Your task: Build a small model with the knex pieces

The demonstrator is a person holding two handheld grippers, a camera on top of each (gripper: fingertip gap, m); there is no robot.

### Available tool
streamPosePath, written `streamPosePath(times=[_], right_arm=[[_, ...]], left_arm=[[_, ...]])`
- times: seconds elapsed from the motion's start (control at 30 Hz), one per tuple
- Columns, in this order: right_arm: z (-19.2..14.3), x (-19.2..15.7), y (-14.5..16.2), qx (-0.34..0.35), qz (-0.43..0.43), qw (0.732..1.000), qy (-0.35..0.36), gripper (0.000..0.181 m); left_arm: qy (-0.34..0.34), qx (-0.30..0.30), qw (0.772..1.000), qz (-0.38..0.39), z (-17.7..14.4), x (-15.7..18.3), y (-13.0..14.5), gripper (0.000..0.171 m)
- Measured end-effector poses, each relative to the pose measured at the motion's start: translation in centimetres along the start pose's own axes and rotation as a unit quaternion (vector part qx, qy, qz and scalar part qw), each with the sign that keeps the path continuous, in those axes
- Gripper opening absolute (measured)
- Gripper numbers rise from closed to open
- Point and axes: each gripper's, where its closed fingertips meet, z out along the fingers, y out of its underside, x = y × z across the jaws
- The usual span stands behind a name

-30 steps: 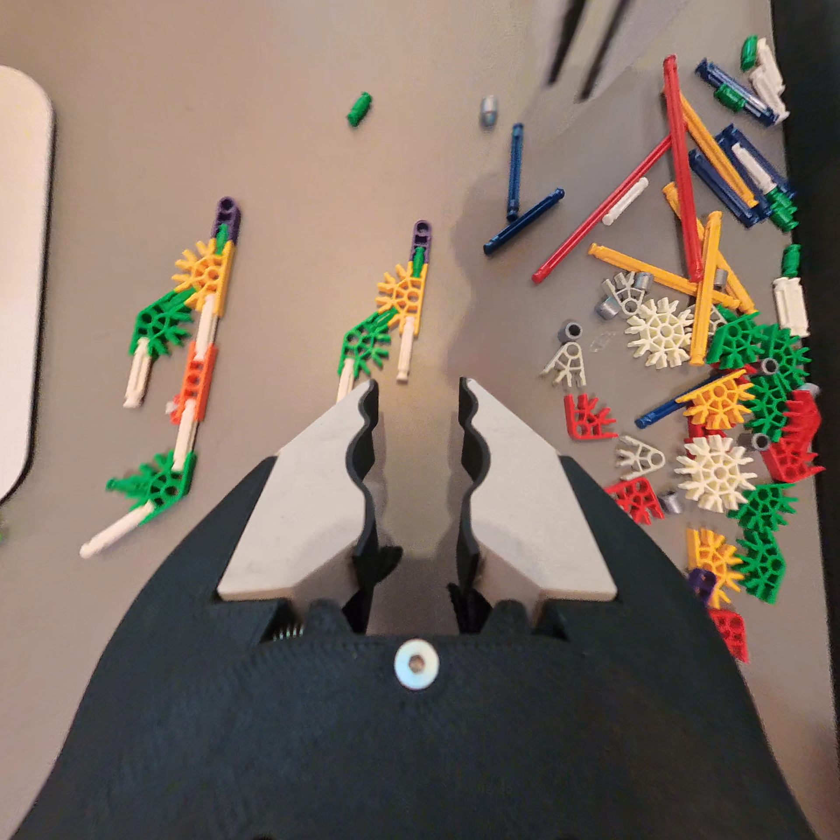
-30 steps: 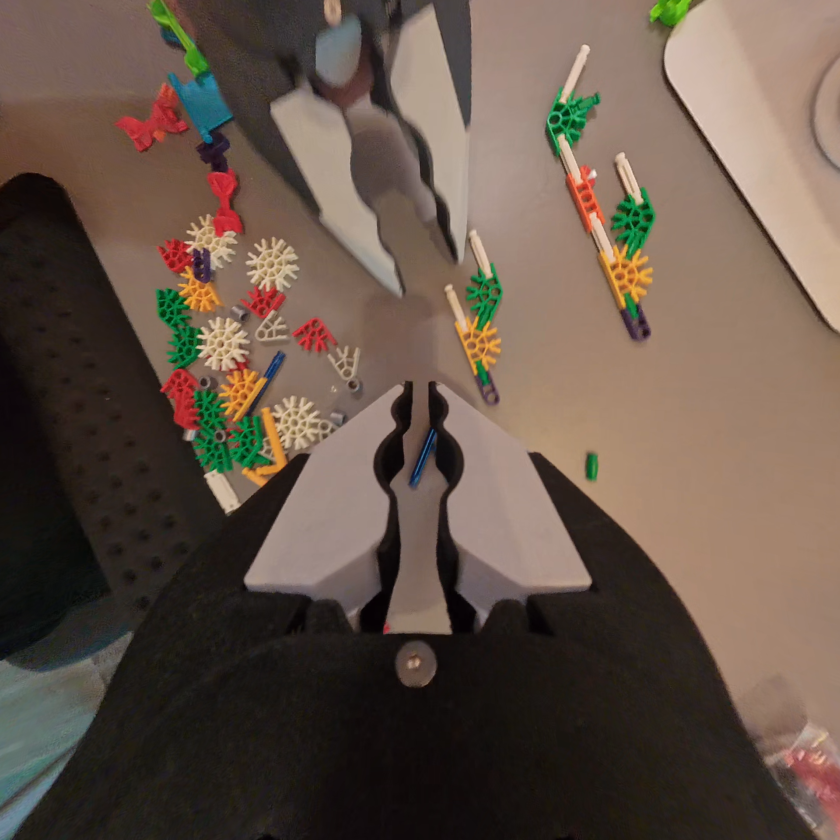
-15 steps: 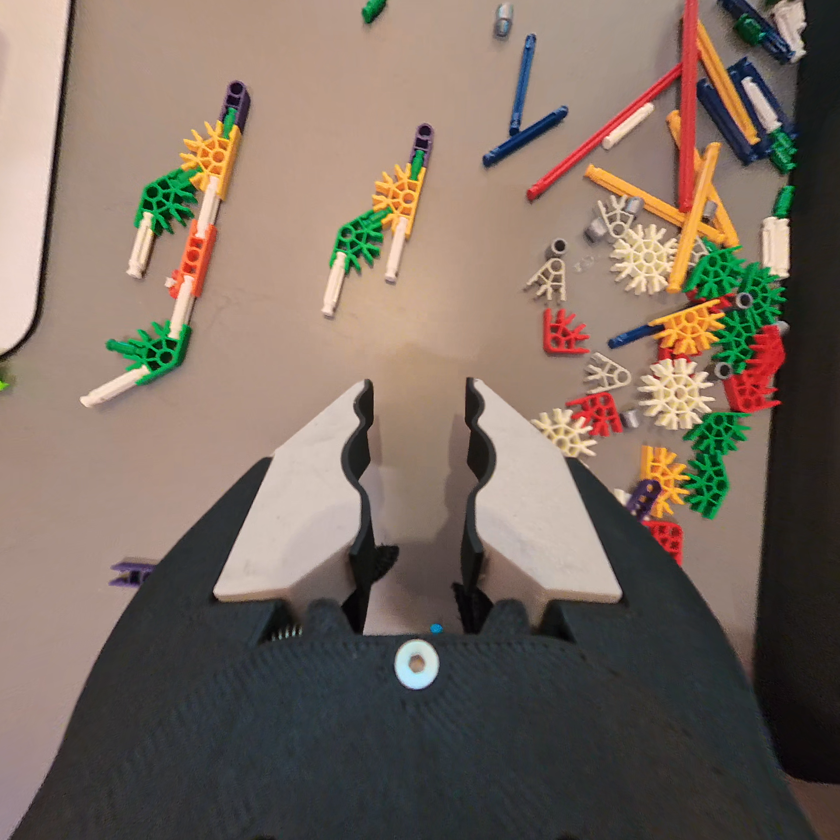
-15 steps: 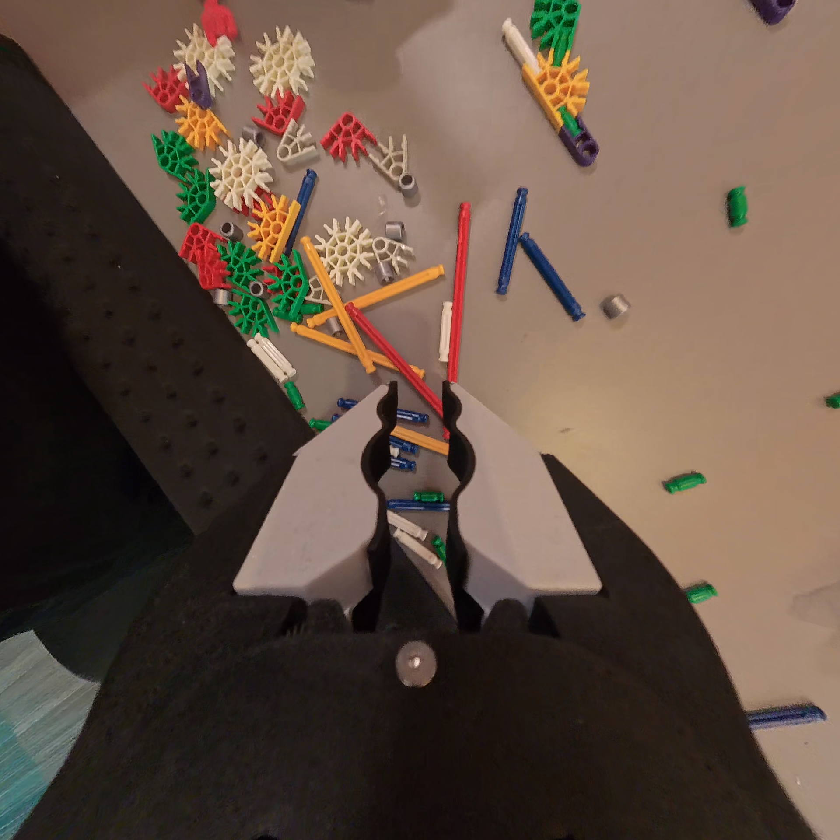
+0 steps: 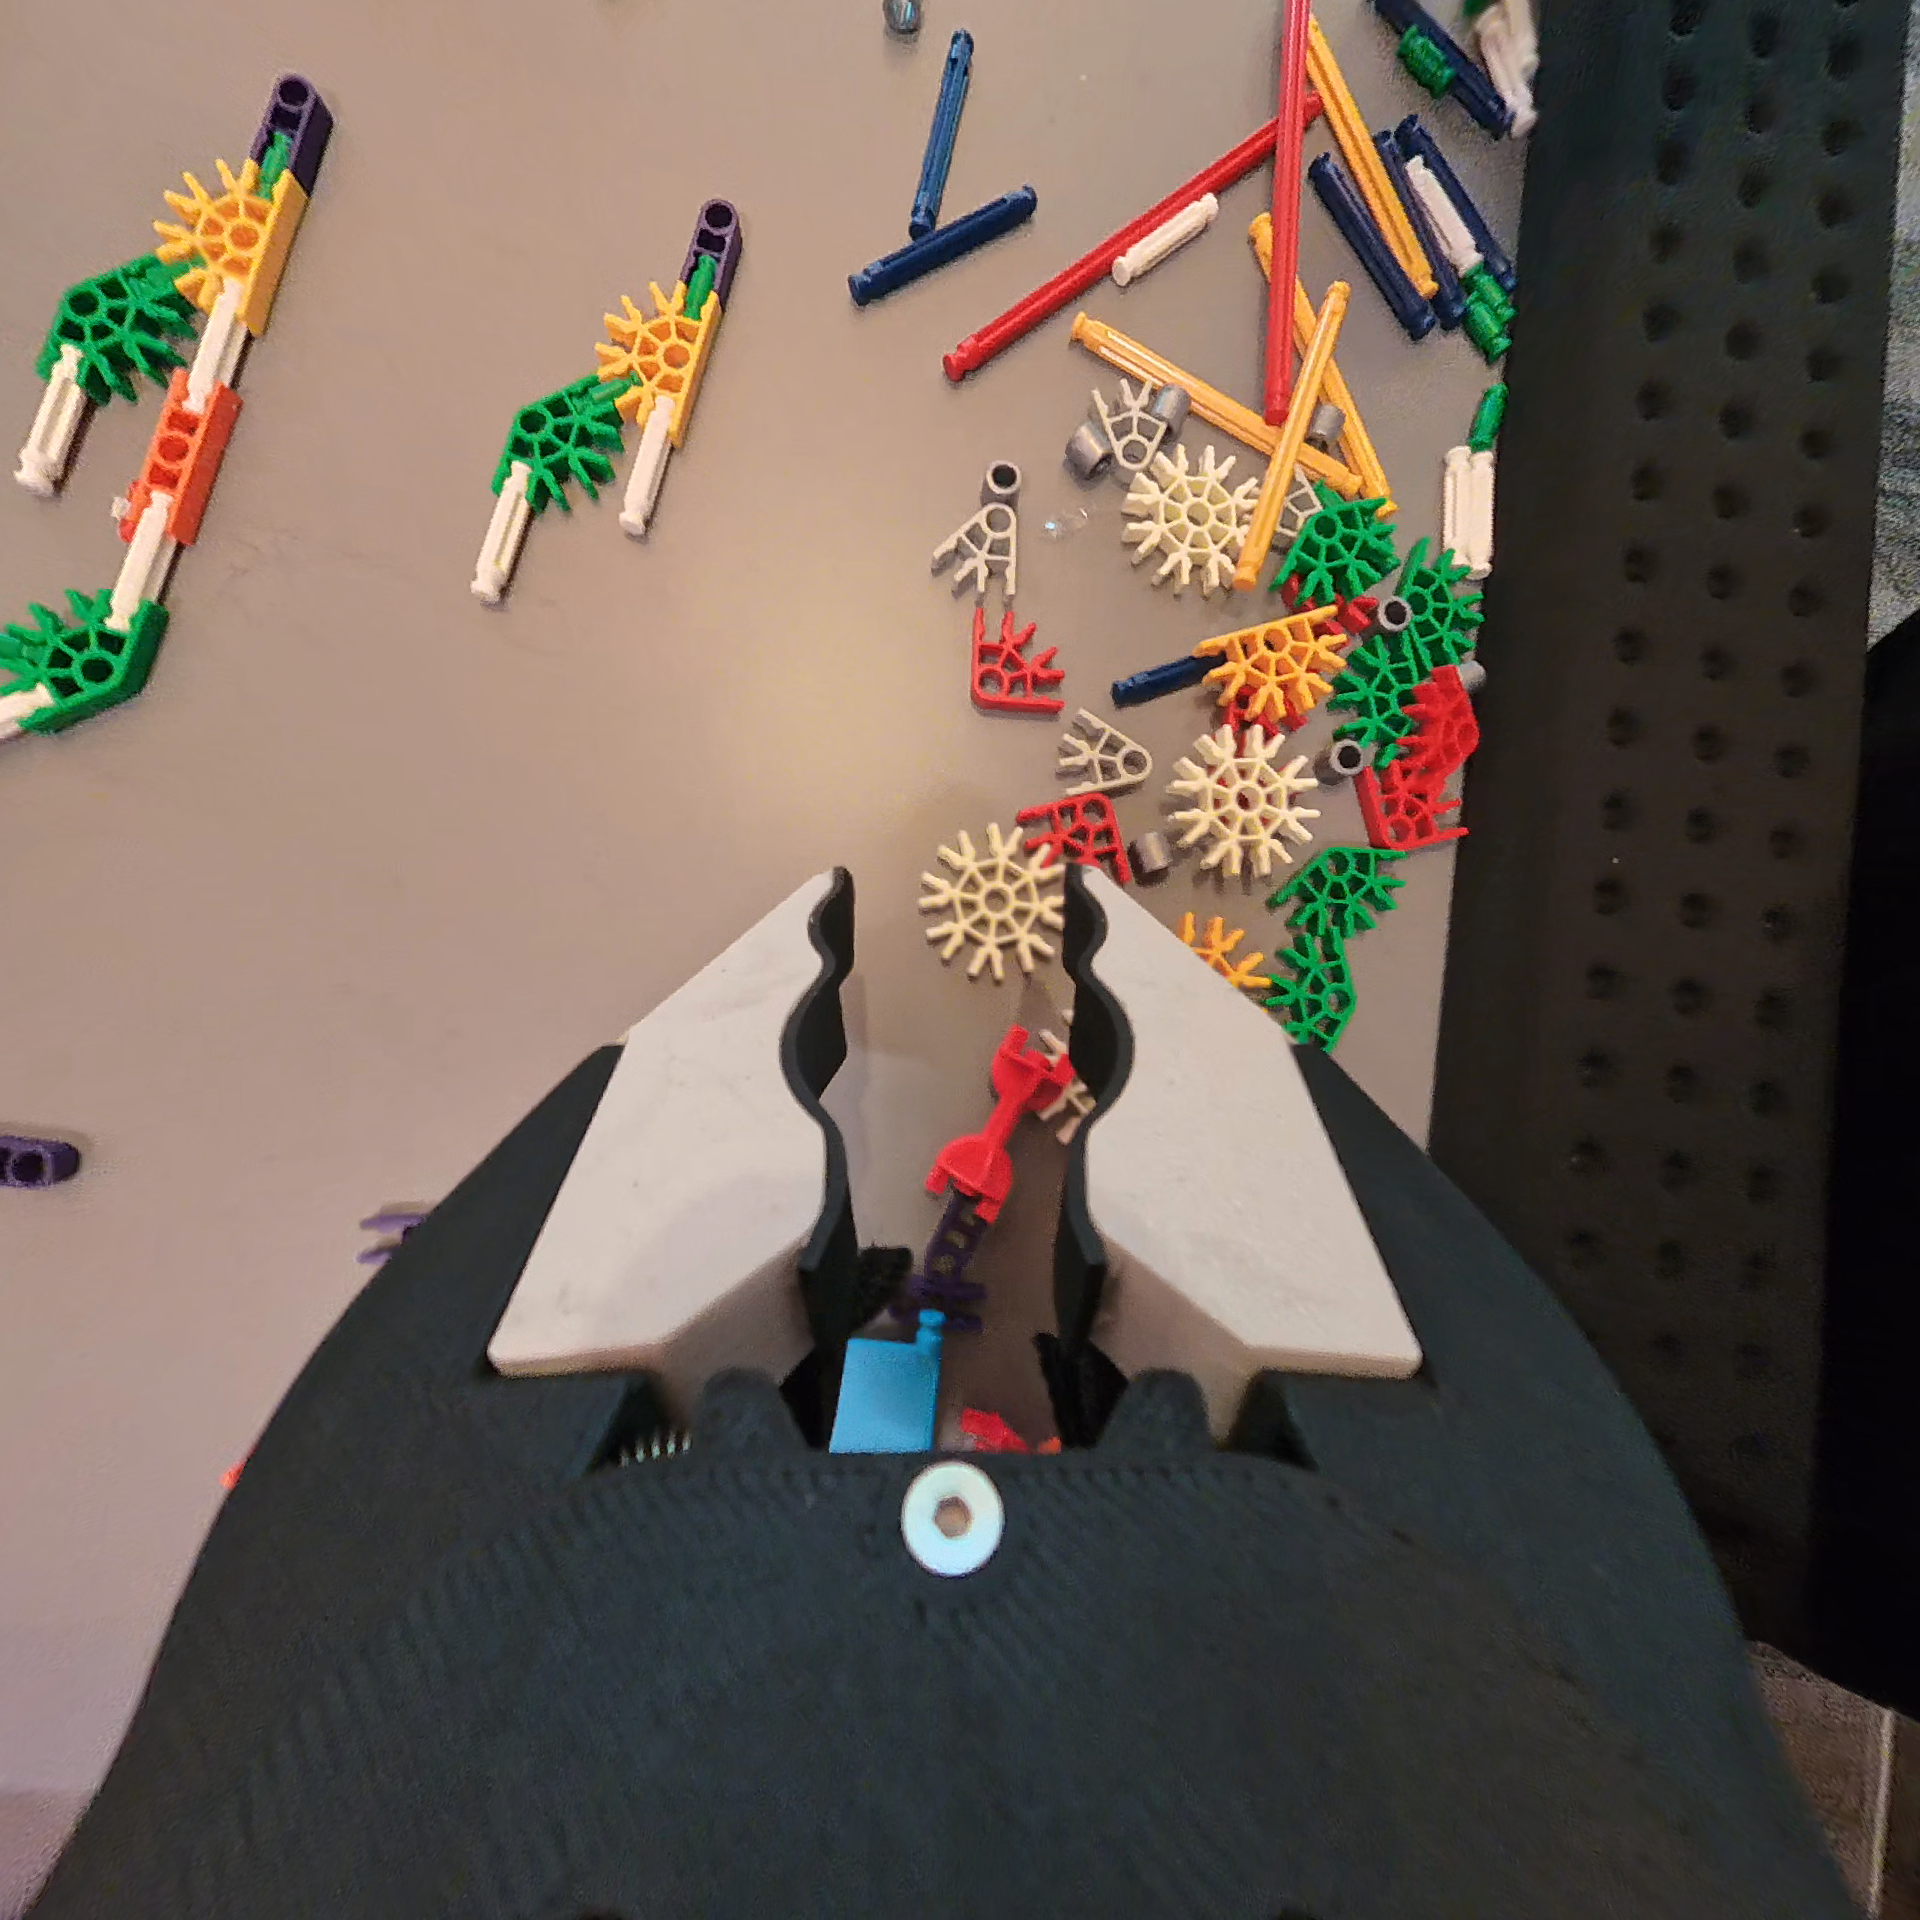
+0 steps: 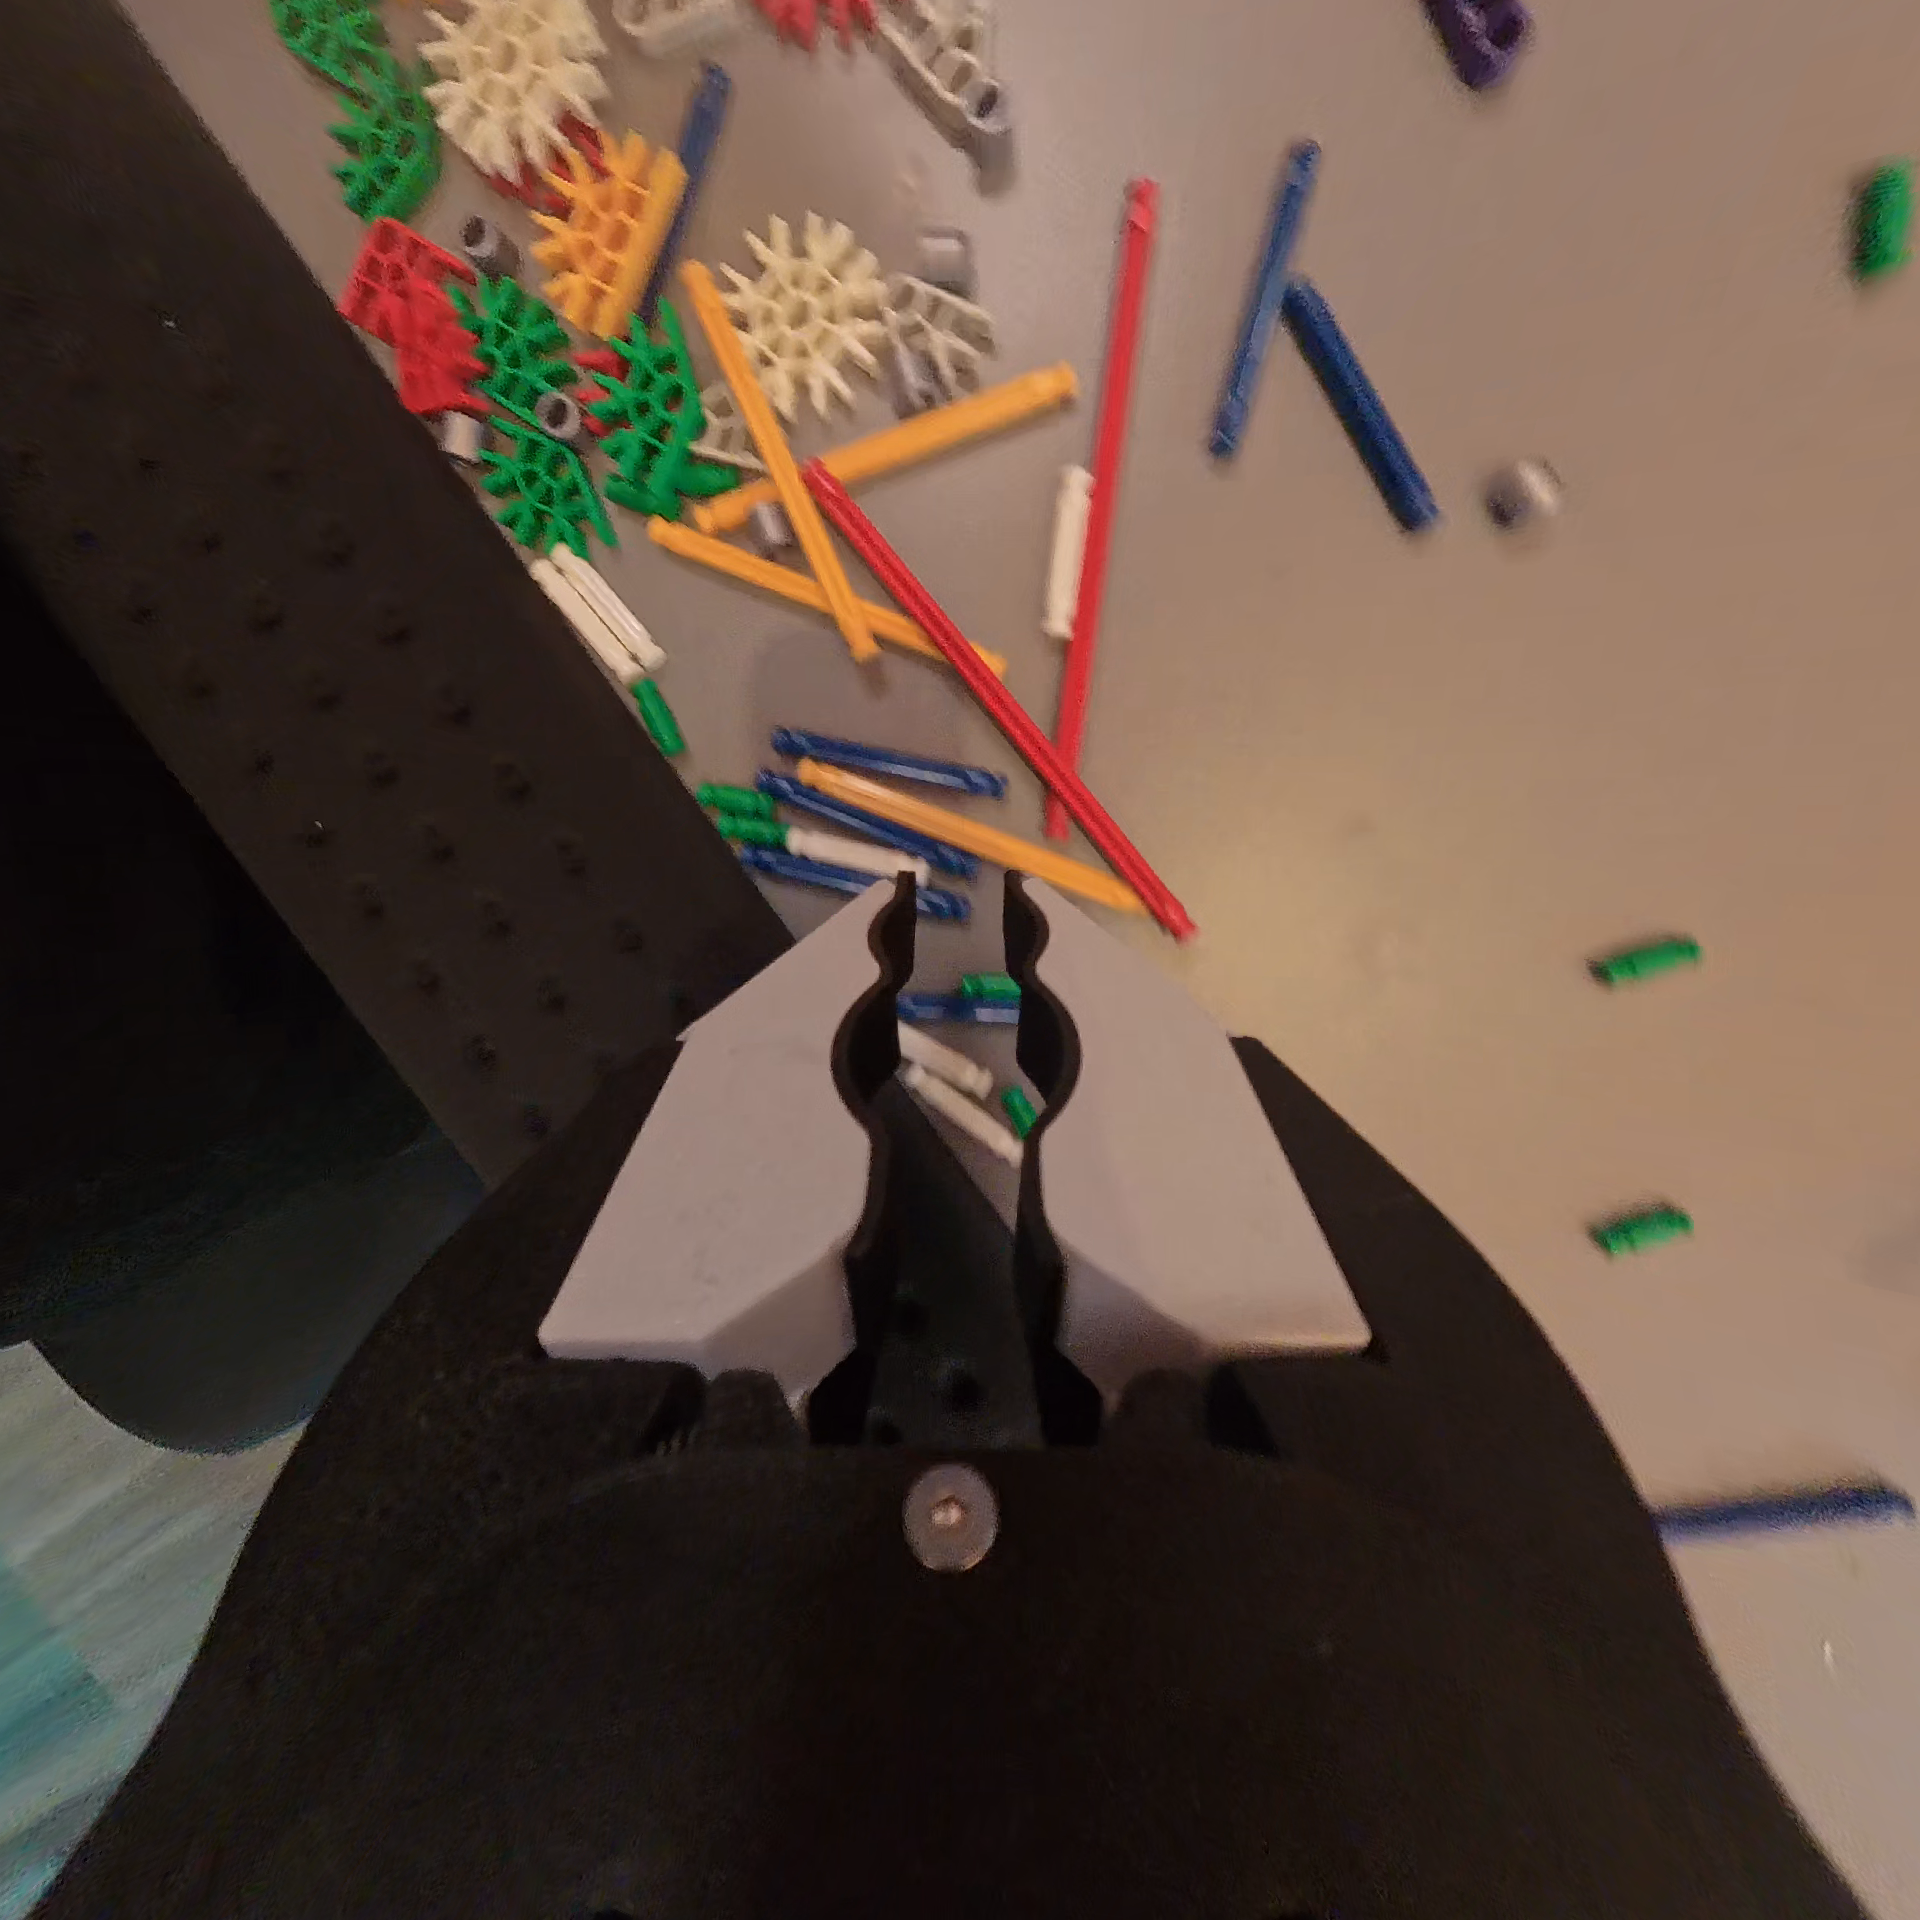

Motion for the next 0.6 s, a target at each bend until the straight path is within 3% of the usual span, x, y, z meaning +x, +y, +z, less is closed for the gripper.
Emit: streamPosePath(times=[0.2, 0.43, 0.6], right_arm=[[-2.1, 1.0, 3.2, -0.009, 0.013, 1.0, 0.004, 0.025], [0.2, -2.2, 1.2, 0.012, -0.02, 0.999, -0.032, 0.025], [1.7, -3.6, -0.7, 0.025, -0.041, 0.997, -0.053, 0.025]], left_arm=[[0.0, 0.006, 1.0, -0.022, -0.6, 1.3, 1.8, 0.038], [0.009, -0.004, 1.0, -0.023, -1.6, 3.8, 4.0, 0.031], [0.013, 0.009, 1.0, 0.009, -0.9, 6.3, 3.6, 0.023]])
